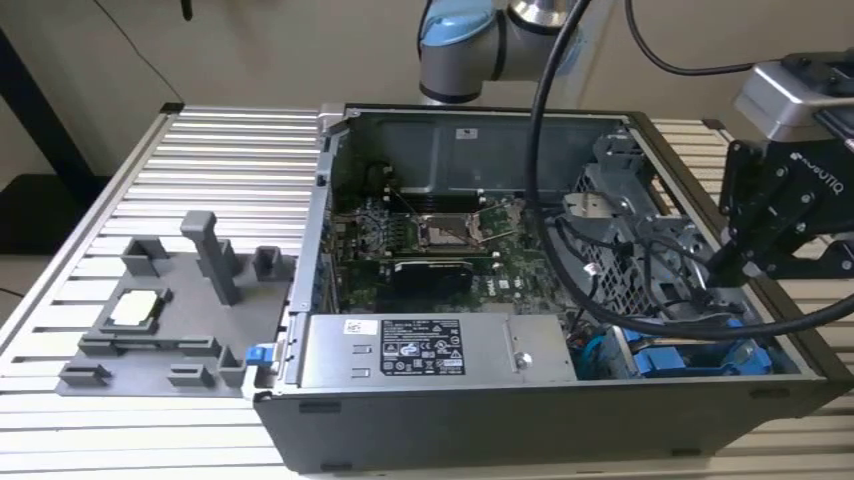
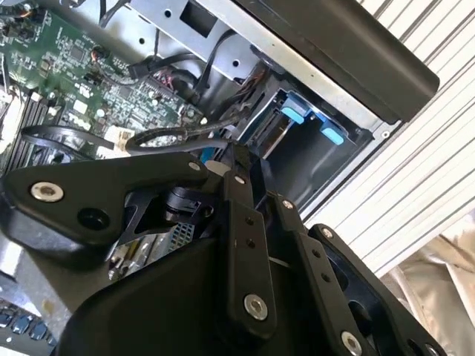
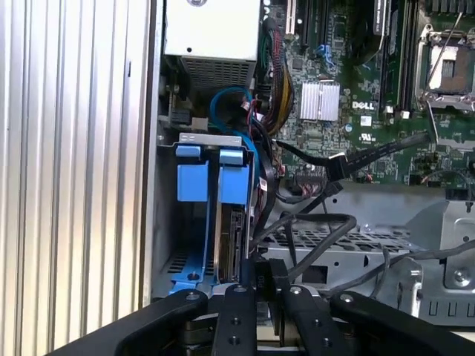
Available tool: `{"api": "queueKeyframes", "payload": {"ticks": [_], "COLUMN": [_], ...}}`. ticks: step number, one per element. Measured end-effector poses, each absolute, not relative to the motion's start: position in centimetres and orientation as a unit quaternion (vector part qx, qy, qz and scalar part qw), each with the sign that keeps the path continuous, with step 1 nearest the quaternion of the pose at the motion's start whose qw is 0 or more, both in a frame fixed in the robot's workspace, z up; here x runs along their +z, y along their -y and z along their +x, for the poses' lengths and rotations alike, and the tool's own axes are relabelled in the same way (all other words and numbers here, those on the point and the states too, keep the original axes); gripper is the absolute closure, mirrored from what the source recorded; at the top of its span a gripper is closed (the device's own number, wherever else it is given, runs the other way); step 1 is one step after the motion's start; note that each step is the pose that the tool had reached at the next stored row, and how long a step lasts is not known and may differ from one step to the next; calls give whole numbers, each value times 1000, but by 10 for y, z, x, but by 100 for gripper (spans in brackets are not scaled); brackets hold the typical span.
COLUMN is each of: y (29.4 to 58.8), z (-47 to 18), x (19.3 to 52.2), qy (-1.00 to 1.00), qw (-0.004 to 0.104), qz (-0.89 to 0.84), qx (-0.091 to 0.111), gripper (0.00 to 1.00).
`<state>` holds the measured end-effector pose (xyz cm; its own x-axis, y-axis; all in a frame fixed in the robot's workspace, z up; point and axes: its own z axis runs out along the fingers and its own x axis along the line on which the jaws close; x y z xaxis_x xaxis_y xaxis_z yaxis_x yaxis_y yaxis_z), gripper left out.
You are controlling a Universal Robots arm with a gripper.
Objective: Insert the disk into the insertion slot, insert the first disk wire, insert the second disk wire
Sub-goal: 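Insert the first disk wire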
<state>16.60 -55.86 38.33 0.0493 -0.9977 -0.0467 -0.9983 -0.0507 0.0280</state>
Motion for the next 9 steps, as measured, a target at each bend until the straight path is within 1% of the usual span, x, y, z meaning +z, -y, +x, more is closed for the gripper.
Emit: {"api": "queueKeyframes", "payload": {"ticks": [3, 9], "y": [560, 564], "z": [169, 171], "x": [380, 372], "qy": [-689, -690], "qw": [4, 3], "qz": [-724, -723], "qx": [29, 29], "gripper": [81, 81]}}
